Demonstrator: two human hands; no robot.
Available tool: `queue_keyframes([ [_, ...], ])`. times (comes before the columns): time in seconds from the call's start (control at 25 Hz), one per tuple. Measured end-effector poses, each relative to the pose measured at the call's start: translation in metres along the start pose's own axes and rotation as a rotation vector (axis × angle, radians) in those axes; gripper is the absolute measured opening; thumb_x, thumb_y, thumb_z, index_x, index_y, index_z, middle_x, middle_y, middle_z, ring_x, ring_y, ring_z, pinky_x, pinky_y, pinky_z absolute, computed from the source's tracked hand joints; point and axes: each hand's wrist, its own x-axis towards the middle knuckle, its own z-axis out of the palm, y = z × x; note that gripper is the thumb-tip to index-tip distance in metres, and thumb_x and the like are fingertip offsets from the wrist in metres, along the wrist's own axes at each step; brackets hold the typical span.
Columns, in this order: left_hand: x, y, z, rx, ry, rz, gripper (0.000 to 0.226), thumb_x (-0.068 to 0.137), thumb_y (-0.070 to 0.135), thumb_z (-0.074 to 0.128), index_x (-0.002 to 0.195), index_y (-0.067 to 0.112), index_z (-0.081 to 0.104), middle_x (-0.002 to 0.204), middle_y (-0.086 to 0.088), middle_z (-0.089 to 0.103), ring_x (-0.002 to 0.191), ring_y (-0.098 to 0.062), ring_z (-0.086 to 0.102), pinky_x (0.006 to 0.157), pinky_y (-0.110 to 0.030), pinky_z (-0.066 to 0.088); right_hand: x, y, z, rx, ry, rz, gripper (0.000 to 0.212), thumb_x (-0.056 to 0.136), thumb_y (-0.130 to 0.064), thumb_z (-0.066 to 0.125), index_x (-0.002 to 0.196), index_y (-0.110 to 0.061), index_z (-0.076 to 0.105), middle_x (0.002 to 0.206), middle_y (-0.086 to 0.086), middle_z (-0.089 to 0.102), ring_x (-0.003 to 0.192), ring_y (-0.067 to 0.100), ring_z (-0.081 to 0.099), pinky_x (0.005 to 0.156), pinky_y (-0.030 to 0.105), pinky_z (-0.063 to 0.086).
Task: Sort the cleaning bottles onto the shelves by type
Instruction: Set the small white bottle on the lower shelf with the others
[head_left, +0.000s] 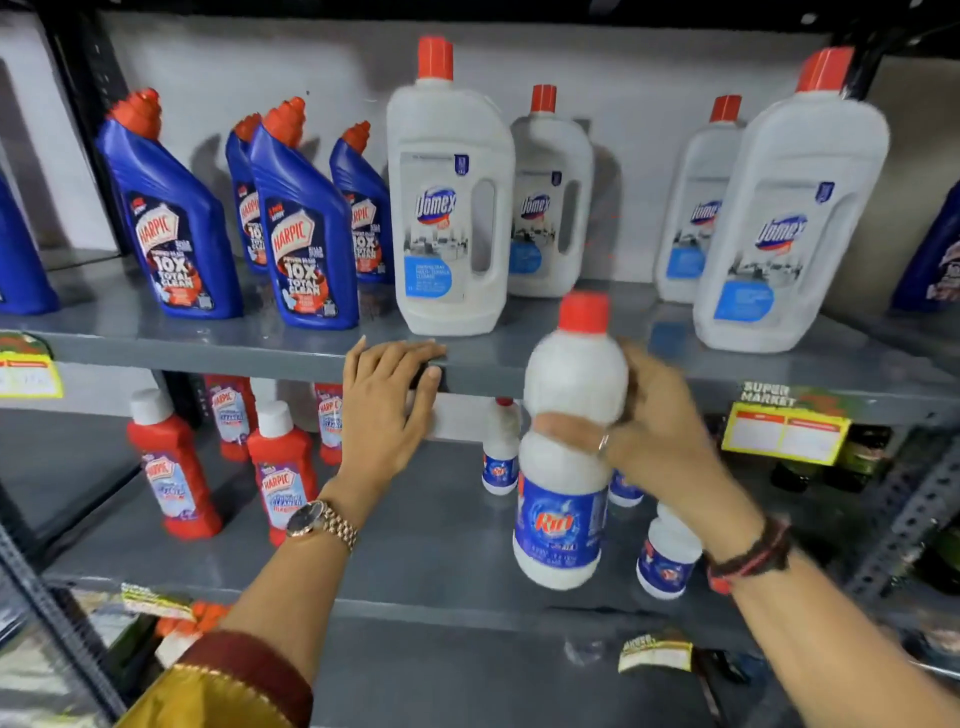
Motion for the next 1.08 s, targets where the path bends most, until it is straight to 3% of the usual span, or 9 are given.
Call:
queue_keyframes([
  [0.24, -0.001, 0.001, 0.003, -0.014, 0.03, -0.04, 0.028, 0.094, 0.032, 0.038, 0.107, 0.024, 0.062, 0.108, 0.005, 0.066, 0.106, -0.014, 0.053, 0.114, -0.035, 0.02, -0.033, 0.104, 0.049, -0.152, -0.086, 0.208, 0.072, 0.041, -0.036, 0.089, 0.105, -0.035, 0.056, 0.099, -0.011, 0.071, 0.088, 0.003, 0.066, 0.076, 0.027, 0.054],
  [0.52, 0.002, -0.004, 0.005, -0.036, 0.019, -0.05, 0.03, 0.095, 0.029, 0.036, 0.109, 0.026, 0.062, 0.109, 0.008, 0.065, 0.107, -0.01, 0.049, 0.113, -0.027, 0.012, -0.005, 0.199, 0.087, -0.194, 0.067, 0.412, 0.069, 0.047, -0.023, 0.089, 0.107, -0.027, 0.055, 0.097, -0.006, 0.065, 0.09, 0.018, 0.063, 0.087, 0.037, 0.054],
  [0.76, 0.001, -0.008, 0.007, -0.042, 0.016, -0.045, 0.03, 0.094, 0.029, 0.036, 0.109, 0.028, 0.062, 0.108, 0.01, 0.064, 0.108, -0.009, 0.049, 0.114, -0.028, 0.011, 0.011, 0.221, 0.095, -0.152, 0.165, 0.442, 0.063, 0.053, -0.02, 0.087, 0.107, -0.02, 0.054, 0.096, -0.004, 0.062, 0.086, 0.019, 0.06, 0.076, 0.028, 0.048],
  [1.08, 0.001, -0.005, 0.012, -0.039, 0.055, -0.044, 0.029, 0.094, 0.027, 0.038, 0.109, 0.027, 0.063, 0.11, 0.008, 0.065, 0.109, -0.011, 0.049, 0.114, -0.027, 0.008, 0.011, 0.224, 0.089, -0.155, 0.081, 0.475, 0.069, 0.056, -0.024, 0.086, 0.112, -0.02, 0.046, 0.101, -0.004, 0.059, 0.091, 0.019, 0.058, 0.078, 0.029, 0.047],
])
